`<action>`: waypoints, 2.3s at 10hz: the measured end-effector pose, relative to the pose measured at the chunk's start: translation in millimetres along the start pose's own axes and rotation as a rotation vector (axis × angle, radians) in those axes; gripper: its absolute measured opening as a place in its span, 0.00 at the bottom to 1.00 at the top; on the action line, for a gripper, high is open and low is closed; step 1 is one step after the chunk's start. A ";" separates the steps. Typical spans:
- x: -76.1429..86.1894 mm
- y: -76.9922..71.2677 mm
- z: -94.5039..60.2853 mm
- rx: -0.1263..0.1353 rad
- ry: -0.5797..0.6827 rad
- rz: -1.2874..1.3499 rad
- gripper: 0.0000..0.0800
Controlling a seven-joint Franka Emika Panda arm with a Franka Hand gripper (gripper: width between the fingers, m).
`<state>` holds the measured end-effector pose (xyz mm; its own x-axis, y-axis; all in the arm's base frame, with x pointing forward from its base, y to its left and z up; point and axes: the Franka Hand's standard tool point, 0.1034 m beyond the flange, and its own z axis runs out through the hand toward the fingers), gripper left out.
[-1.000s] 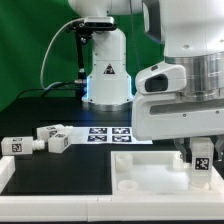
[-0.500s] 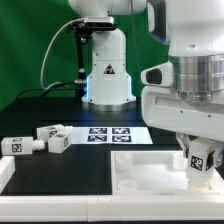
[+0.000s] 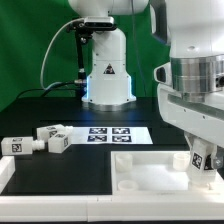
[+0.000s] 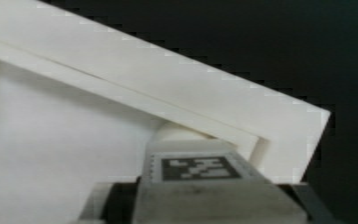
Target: Assemble one leg
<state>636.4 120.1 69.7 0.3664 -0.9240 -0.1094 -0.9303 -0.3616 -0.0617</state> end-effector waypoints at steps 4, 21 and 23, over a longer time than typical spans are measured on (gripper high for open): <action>7.4 -2.0 -9.4 0.004 0.016 -0.737 0.77; 5.4 -3.5 -4.5 0.017 0.049 -0.030 0.36; 4.8 -4.1 -4.4 0.025 0.042 0.136 0.36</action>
Offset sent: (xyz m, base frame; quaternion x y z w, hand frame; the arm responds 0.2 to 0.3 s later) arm -0.0045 -0.0030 0.0120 0.0399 -0.0446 -0.3955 0.9165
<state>641.9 116.6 73.8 0.2353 -0.9689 -0.0770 -0.9704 -0.2298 -0.0742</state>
